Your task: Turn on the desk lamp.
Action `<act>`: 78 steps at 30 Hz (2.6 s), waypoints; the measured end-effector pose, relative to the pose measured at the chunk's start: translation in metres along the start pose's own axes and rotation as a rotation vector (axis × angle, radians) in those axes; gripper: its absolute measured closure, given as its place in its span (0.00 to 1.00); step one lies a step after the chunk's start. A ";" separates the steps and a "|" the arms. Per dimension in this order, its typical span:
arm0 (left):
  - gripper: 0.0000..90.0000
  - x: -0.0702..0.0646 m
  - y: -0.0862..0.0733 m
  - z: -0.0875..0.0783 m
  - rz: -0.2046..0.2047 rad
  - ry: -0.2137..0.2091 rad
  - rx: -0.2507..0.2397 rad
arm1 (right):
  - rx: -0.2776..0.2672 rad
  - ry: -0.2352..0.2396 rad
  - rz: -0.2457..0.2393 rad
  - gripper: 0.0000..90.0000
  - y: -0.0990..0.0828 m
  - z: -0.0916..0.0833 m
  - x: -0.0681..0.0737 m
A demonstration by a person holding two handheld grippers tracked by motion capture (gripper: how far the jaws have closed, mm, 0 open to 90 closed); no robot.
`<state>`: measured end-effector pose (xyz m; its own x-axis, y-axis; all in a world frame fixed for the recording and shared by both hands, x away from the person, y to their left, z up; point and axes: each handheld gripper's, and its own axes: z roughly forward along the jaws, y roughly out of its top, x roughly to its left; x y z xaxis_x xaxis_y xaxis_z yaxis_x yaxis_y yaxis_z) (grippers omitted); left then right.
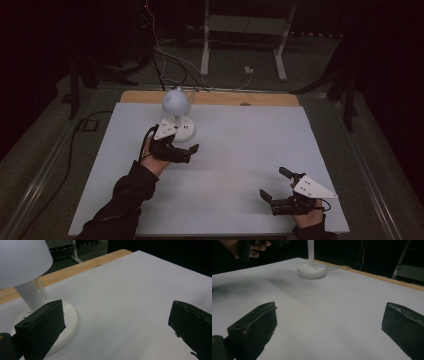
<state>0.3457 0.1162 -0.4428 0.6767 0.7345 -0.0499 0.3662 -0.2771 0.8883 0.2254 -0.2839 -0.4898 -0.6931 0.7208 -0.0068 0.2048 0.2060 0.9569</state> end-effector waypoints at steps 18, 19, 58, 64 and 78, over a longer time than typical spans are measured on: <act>0.00 0.012 -0.001 0.027 -0.117 0.141 0.038 | -0.007 0.007 0.024 0.00 -0.001 -0.001 -0.003; 0.00 0.010 -0.001 0.029 -0.109 0.186 0.046 | -0.007 0.007 0.024 0.00 -0.001 -0.001 -0.004; 0.82 0.021 -0.018 0.067 -0.173 0.359 0.121 | -0.010 0.017 0.029 0.00 -0.001 -0.001 -0.004; 0.91 0.027 -0.022 0.071 -0.167 0.363 0.125 | -0.009 0.020 0.031 0.00 -0.001 -0.001 -0.003; 1.00 0.038 -0.030 0.081 -0.140 0.339 0.146 | -0.008 0.016 0.030 0.00 -0.001 -0.001 -0.004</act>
<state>0.4118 0.1021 -0.5083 0.3737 0.9275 0.0096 0.5433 -0.2272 0.8082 0.2271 -0.2883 -0.4906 -0.6979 0.7157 0.0262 0.2199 0.1794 0.9589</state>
